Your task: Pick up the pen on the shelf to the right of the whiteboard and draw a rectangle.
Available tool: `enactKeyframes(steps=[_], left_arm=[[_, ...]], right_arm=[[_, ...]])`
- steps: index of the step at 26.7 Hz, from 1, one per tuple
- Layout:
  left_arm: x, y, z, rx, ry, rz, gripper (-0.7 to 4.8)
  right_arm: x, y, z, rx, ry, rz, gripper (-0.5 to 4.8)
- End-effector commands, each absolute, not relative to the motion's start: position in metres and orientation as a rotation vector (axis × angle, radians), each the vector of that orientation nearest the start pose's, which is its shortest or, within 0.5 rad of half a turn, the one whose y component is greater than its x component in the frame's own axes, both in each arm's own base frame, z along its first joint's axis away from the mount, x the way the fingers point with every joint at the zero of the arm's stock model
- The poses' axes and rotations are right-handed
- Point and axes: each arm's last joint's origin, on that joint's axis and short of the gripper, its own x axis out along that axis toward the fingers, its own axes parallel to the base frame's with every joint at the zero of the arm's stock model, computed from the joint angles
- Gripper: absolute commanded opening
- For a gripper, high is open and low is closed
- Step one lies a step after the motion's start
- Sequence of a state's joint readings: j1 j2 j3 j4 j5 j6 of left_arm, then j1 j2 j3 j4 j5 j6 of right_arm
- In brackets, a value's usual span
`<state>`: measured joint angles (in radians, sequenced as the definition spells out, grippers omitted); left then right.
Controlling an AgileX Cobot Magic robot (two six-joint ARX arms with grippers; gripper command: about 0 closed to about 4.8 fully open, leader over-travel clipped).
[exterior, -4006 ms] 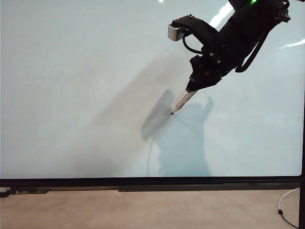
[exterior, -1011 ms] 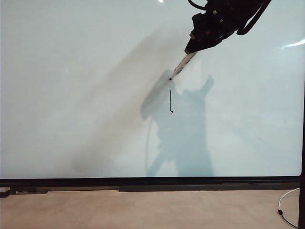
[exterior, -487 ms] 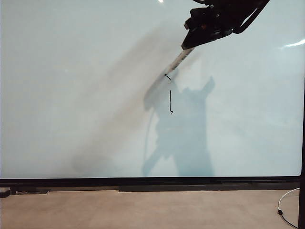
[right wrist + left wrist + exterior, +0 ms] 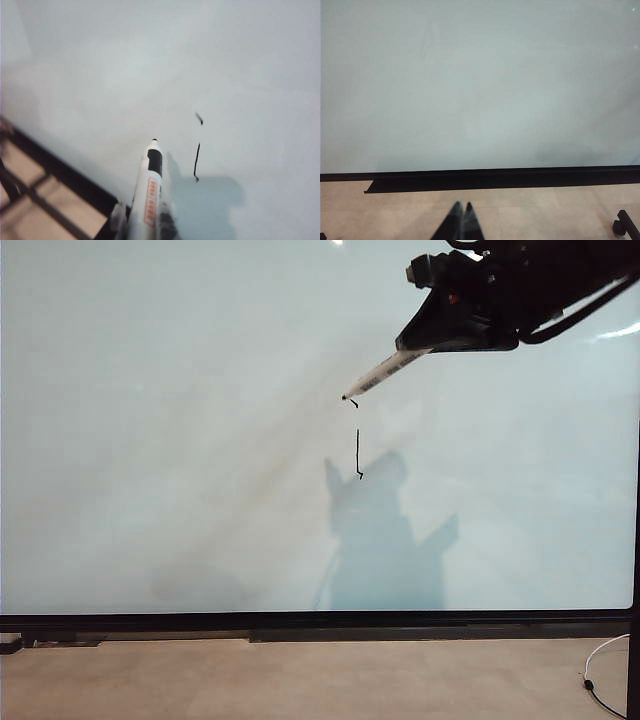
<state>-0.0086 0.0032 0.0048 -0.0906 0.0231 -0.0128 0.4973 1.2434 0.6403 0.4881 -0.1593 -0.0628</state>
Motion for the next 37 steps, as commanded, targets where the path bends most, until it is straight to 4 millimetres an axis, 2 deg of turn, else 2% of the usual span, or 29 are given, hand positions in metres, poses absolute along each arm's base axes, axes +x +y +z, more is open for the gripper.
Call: enactKeyframes(steps=[1,6,12,20,37], left_arm=[[0.097,-0.002,0.158,-0.012,0.077,-0.031,-0.04],[0.097,-0.002,0.158,-0.012,0.078,-0.034,-0.04],[0.097,-0.001,0.158,-0.012,0.078,-0.031,-0.04],[0.097,-0.002,0.158,-0.012,0.078,-0.031,-0.04],[0.097,-0.002,0.158,-0.012,0.078,-0.031,-0.04]], right_arm=[[0.236,0.131,0.253,0.039,0.029,0.653,-0.05],[0.252,0.130,0.241,0.123,0.026,0.640,-0.05],[0.259,0.127,0.233,0.114,0.048,0.614,-0.05],[0.266,0.111,0.234,0.112,0.029,0.618,-0.05],[0.273,0.107,0.229,0.102,0.018,0.659,-0.05]])
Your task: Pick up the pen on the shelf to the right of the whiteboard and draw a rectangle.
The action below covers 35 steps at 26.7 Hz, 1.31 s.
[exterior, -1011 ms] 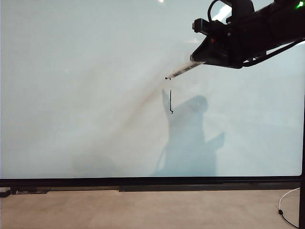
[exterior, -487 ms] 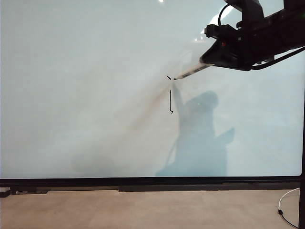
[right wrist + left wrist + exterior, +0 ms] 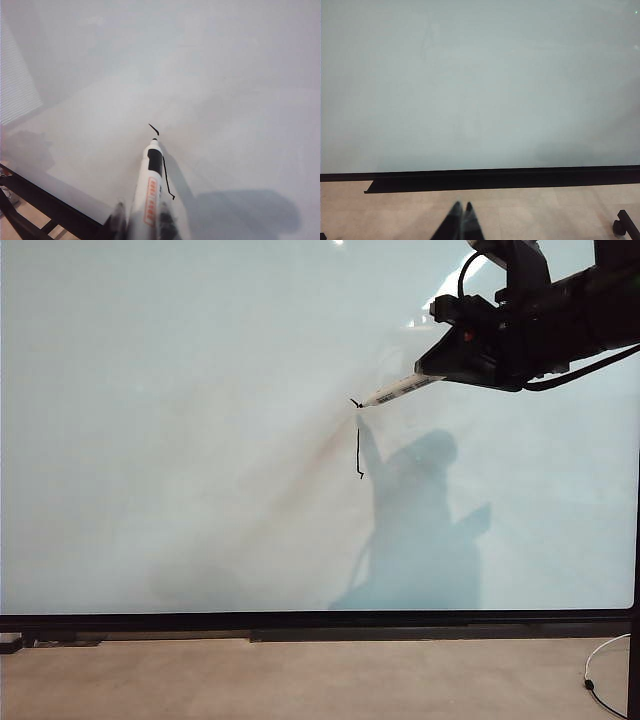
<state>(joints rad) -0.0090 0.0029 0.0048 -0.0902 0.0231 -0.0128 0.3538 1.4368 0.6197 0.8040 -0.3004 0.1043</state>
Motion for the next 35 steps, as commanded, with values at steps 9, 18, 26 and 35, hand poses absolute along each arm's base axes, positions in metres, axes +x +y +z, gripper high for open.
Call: enactKeyframes(steps=[9,18,26,35], left_arm=[[0.0972,-0.0015,0.1577,-0.012,0.078,-0.031,-0.04],[0.0972,-0.0015,0.1577,-0.012,0.078,-0.031,-0.04],[0.0972,-0.0015,0.1577,-0.012,0.078,-0.031,-0.04],[0.0972,-0.0015,0.1577,-0.012,0.078,-0.031,-0.04]], right_arm=[[0.2744,0.1078,0.2271,0.101,0.020,0.661,-0.05],[0.2748,0.1078,0.2280,0.101,0.017,0.661,-0.05],[0.2801,0.1102,0.2275,0.101,0.029,0.678,-0.05],[0.2807,0.1094,0.2275,0.098,0.026,0.646,-0.05]])
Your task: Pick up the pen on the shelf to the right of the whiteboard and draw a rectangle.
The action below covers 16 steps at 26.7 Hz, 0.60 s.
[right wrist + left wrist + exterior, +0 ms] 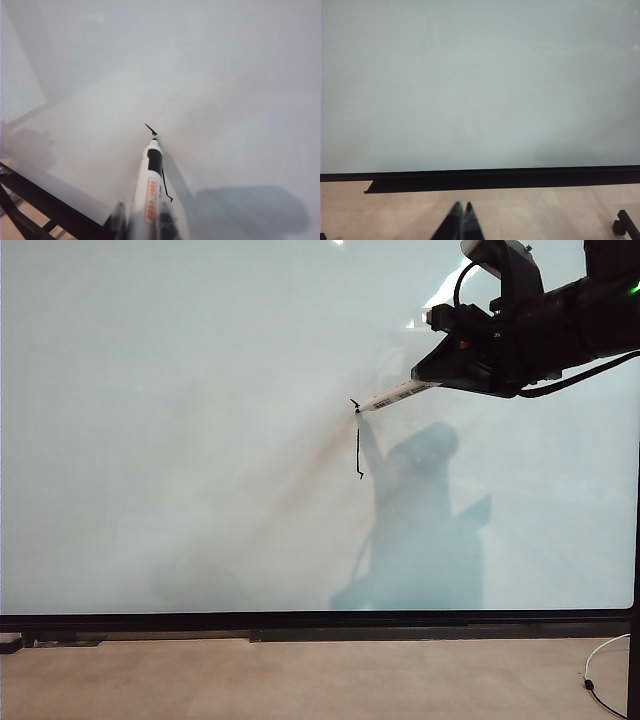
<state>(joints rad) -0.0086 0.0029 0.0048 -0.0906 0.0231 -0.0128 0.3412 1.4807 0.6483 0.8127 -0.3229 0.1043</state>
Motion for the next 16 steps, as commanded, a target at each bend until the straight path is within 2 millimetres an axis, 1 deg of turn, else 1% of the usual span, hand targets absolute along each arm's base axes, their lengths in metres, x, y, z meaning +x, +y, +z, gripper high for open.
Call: enactKeyframes(steps=[1,12,16], left_arm=[[0.097,-0.002,0.158,-0.012,0.078,-0.031,-0.04],[0.097,-0.002,0.158,-0.012,0.078,-0.031,-0.04],[0.097,-0.002,0.158,-0.012,0.078,-0.031,-0.04]], right_arm=[[0.281,0.109,0.228,0.097,0.025,0.629,-0.05],[0.280,0.104,0.232,0.072,0.001,0.596,-0.05],[0.280,0.096,0.235,0.065,0.007,0.570,-0.05]])
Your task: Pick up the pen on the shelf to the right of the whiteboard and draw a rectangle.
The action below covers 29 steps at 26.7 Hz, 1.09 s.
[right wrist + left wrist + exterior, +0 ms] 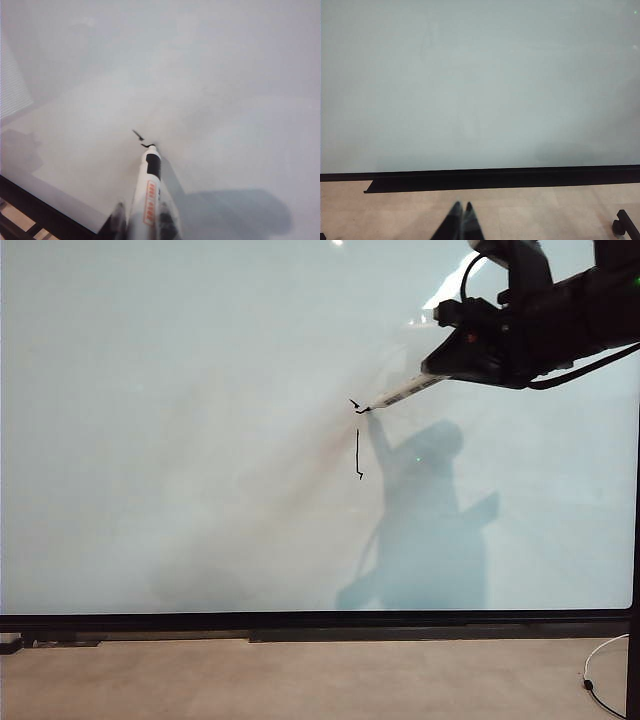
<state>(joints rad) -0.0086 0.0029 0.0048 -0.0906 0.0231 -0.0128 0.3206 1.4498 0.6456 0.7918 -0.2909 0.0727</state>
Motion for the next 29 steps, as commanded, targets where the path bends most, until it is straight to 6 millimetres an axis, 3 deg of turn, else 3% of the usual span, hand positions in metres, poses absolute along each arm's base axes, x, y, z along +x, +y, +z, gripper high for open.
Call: enactKeyframes(steps=[1,29], left_arm=[[0.097,-0.002,0.158,-0.012,0.078,-0.031,-0.04],[0.097,-0.001,0.158,-0.012,0.078,-0.031,-0.04]], right_arm=[[0.280,0.095,0.236,0.063,0.009,0.566,-0.05],[0.277,0.063,0.248,0.017,-0.011,0.486,-0.05]])
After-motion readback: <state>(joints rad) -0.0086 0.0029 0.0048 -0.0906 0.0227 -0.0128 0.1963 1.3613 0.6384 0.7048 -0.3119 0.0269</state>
